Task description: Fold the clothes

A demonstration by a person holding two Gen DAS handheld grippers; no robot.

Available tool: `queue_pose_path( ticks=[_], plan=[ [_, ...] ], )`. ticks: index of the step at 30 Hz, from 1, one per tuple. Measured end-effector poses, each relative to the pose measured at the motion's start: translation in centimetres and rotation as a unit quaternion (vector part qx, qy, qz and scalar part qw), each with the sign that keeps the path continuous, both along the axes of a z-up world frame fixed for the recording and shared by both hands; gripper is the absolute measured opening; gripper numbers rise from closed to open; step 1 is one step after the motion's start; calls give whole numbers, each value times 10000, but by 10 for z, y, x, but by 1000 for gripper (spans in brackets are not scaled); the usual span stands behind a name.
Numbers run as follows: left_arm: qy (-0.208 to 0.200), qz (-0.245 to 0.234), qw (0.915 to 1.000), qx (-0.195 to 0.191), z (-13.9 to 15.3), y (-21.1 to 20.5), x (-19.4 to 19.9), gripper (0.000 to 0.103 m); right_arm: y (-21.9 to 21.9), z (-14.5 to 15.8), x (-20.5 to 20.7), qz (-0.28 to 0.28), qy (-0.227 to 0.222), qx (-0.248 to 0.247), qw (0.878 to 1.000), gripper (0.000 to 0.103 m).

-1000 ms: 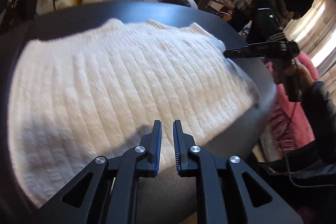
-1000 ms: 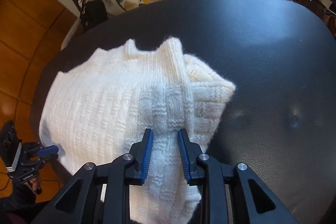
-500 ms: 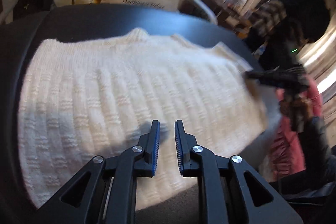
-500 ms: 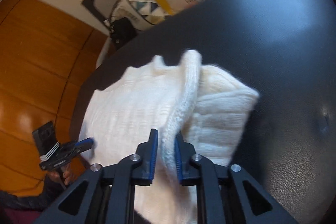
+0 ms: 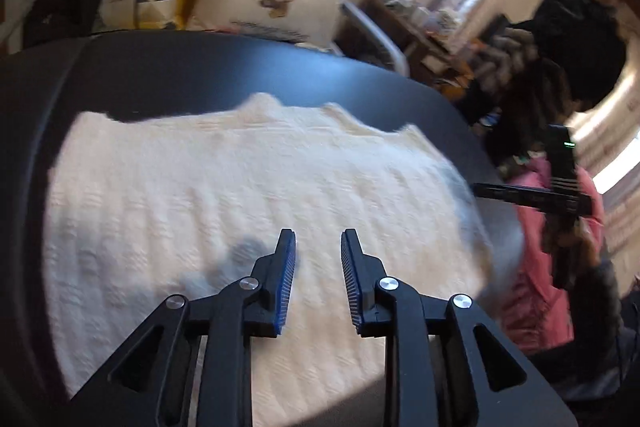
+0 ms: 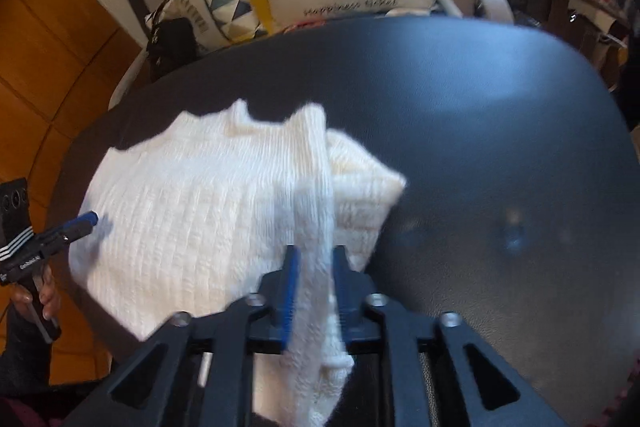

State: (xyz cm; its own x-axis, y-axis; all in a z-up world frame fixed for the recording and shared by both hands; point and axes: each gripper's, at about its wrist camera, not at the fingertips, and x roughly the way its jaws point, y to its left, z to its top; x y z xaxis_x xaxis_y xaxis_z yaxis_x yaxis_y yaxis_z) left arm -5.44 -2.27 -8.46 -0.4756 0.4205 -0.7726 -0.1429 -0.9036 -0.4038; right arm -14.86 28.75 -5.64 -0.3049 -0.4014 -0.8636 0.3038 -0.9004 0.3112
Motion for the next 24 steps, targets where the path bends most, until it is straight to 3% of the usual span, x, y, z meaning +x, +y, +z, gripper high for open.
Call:
queue_pose_path(
  ticks=[3, 5, 9, 12, 13, 14, 18, 20, 22, 24],
  plan=[
    [-252, -104, 9983, -524, -24, 11, -7, 25, -17, 6, -3, 129, 154, -150, 9997, 28],
    [-34, -125, 9973, -717, -27, 17, -2, 25, -40, -5, -3, 401, 70, -61, 9992, 28],
    [333, 270, 9981, -442, -5, 4, 11, 25, -87, -30, -6, 661, -67, 637, 9958, 28],
    [613, 595, 9962, -183, 13, -9, 21, 28, -97, -10, -3, 701, 25, -102, 9975, 28],
    [640, 720, 9953, -127, 15, -16, 25, 36, -102, -5, 0, 699, 112, -224, 9972, 28],
    [614, 857, 9944, -94, 13, -24, 28, 43, -107, -1, 3, 696, 203, -337, 9968, 28],
    [102, 1314, 9901, -485, -20, -48, 35, 45, -132, -24, 13, 579, -99, -692, 9959, 30],
    [142, 1278, 9900, -581, -24, -49, 41, 45, -149, -46, 20, 616, -84, -190, 9979, 31],
    [264, 1228, 9902, -611, -19, -49, 48, 45, -160, -41, 27, 612, 200, 88, 9979, 31],
    [572, 1202, 9904, -387, 1, -49, 58, 46, -166, -28, 31, 591, 294, 200, 9976, 34]
  ],
)
